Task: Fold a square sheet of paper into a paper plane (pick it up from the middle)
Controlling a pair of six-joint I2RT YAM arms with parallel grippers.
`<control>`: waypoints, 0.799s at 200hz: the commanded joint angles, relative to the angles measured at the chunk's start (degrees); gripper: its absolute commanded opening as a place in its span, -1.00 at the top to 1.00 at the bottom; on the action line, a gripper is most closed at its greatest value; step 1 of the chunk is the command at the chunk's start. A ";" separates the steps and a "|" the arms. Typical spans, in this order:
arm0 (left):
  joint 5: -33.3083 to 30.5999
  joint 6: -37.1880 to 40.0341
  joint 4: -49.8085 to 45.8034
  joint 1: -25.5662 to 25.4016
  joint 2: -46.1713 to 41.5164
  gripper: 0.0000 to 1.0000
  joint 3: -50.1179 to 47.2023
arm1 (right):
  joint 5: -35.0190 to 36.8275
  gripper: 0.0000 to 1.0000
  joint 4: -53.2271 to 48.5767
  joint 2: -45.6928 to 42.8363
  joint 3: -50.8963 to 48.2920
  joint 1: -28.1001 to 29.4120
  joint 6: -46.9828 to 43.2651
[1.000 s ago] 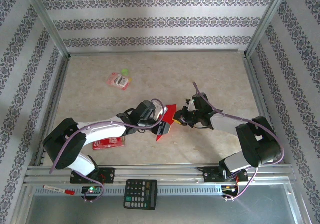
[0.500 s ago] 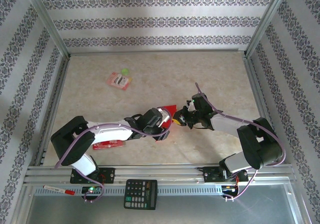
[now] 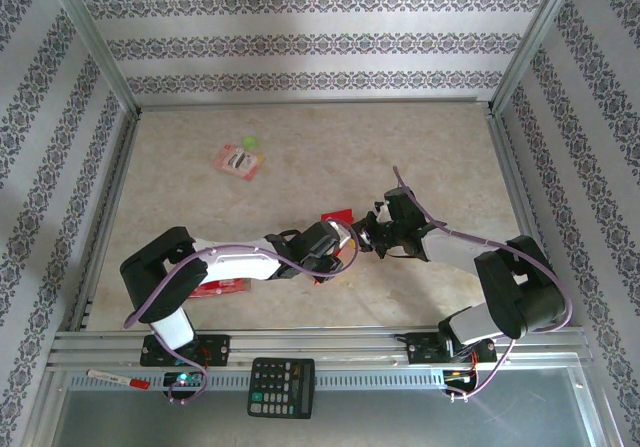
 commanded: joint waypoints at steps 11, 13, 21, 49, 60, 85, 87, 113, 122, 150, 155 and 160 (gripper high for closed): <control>-2.76 1.73 -2.65 -0.90 1.18 0.14 1.92 | 0.41 0.86 1.08 -1.00 -0.76 0.80 1.17; -2.81 1.74 -2.80 -0.88 1.17 0.15 1.99 | 0.41 0.86 1.08 -1.03 -0.76 0.80 1.19; -2.85 1.92 -3.11 -0.90 1.38 0.17 2.31 | 0.41 0.85 1.08 -0.94 -0.76 0.80 1.23; -3.51 2.18 -3.72 -1.07 2.20 0.16 2.89 | 0.30 0.86 1.56 -0.53 -0.90 0.89 1.55; -3.85 2.13 -3.87 -1.17 2.51 0.15 2.98 | 0.23 0.86 1.77 -0.51 -0.93 0.89 1.69; -4.07 2.12 -3.90 -1.32 3.34 0.13 3.42 | -0.01 0.85 2.22 -0.18 -1.00 0.88 2.09; -4.12 2.12 -3.92 -1.33 3.44 0.12 3.47 | 0.00 0.85 2.23 -0.17 -1.02 0.88 2.05; -4.66 2.20 -4.38 -1.69 4.06 0.11 4.18 | -0.10 0.86 2.58 0.06 -0.98 0.90 2.22; -4.97 2.12 -4.41 -1.77 3.92 0.11 4.18 | -0.11 0.85 2.58 0.20 -0.94 0.88 2.23; -5.74 2.20 -4.73 -1.87 3.49 0.20 4.22 | -0.38 0.86 2.58 0.54 -1.09 0.63 1.95; -5.77 2.21 -4.62 -1.87 3.26 0.21 4.20 | -0.38 0.86 2.55 0.48 -1.10 0.54 1.96; -5.93 2.23 -4.67 -1.87 3.11 0.24 4.04 | -0.32 0.86 2.52 0.44 -1.18 0.49 1.89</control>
